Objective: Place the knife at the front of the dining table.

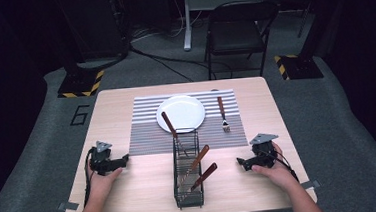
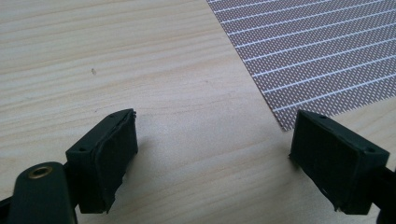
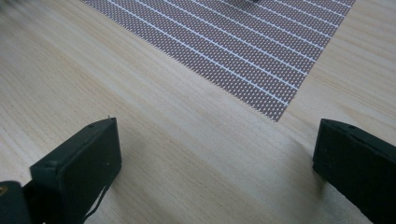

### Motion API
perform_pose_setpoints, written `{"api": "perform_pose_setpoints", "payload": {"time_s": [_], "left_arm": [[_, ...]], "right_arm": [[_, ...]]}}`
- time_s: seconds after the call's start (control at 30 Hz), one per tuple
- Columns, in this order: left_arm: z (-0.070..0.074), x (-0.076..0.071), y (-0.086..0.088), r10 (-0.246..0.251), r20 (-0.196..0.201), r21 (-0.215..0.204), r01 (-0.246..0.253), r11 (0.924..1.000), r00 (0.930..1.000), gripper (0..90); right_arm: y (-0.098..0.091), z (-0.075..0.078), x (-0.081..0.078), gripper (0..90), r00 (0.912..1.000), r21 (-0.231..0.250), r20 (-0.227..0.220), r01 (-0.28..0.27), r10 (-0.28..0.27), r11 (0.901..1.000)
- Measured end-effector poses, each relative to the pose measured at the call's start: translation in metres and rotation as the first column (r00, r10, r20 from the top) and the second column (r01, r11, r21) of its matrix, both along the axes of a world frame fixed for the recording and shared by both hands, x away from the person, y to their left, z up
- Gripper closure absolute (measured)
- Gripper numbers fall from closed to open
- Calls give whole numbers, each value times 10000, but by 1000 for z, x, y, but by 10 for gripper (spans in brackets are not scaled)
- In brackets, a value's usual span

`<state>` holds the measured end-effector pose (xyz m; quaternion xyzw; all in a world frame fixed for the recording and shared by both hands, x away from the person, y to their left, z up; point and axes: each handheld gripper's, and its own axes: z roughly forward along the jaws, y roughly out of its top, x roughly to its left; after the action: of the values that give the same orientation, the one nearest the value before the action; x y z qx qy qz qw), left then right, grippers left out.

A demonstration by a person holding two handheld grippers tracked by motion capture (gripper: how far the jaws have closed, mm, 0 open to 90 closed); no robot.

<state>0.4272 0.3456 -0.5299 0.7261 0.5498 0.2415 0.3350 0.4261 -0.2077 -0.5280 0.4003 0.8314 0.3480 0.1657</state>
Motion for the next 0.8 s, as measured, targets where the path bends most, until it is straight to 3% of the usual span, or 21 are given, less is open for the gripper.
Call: {"api": "perform_pose_setpoints", "payload": {"time_s": [0.37, 0.67, 0.8], "left_arm": [[2, -1, -7, 24, -81, 26, -23, 10000, 10000, 200], [10, -3, -5, -91, -514, 103, 96, 9999, 9986, 296], [17, -6, -6, 18, -356, 105, -14, 9999, 9994, 339]], "right_arm": [[0, 0, -1, 3, 10000, -42, 42, 21, -21, 10000], [0, 0, -1, 3, 10000, -41, 39, 19, -19, 10000], [0, 0, 0, 2, 10000, -44, 25, -25, 25, 10000]]}}
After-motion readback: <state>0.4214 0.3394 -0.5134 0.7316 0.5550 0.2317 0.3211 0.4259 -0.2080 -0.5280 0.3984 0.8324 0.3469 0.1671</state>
